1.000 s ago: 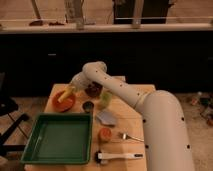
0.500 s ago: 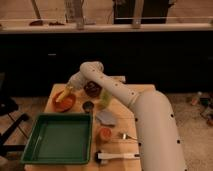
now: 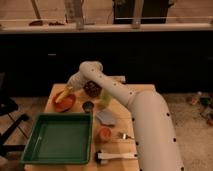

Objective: Place banana in red bowl

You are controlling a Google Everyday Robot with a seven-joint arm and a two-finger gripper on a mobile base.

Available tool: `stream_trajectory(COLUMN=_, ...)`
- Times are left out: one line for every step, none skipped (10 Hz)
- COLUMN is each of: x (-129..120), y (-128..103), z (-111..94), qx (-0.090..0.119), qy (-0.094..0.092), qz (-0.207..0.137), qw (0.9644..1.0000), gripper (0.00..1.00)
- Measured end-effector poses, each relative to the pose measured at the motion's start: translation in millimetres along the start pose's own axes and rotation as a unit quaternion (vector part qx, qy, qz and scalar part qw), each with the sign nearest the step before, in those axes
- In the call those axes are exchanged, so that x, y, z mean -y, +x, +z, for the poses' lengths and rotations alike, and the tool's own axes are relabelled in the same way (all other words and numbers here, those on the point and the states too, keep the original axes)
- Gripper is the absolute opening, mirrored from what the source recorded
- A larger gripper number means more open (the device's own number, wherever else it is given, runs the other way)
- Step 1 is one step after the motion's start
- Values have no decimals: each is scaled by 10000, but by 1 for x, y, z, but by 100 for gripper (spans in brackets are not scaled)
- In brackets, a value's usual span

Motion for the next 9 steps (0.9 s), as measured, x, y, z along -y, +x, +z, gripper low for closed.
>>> stream_trajectory(x=1, y=-1, z=1, qx=8, qy=-3, qz=-9, qw=10000, gripper=1)
stream_trajectory(x=1, y=-1, z=1, qx=8, qy=-3, qz=-10, qw=10000, gripper=1)
stream_trajectory(x=1, y=-1, z=1, qx=7, qy=-3, qz=-8, qw=10000, gripper=1)
stream_trajectory(x=0, y=-1, z=0, qx=4, qy=-2, qz=-4, qw=10000, gripper=1)
stream_trajectory(x=0, y=0, z=0, qx=2, qy=-2, qz=-2, qw=10000, gripper=1)
stream_trajectory(x=-1, y=-1, z=1, qx=9, qy=-6, qz=2, qw=10000, gripper=1)
stream_trajectory(x=-1, y=-1, z=2, qx=11, qy=-6, qz=-1, qw=10000, gripper=1)
stream_trajectory(x=-1, y=-1, z=2, qx=11, qy=-7, qz=-1, qw=10000, gripper=1)
stream_trajectory(x=-1, y=-1, z=1, qx=9, qy=-6, qz=1, qw=10000, gripper=4)
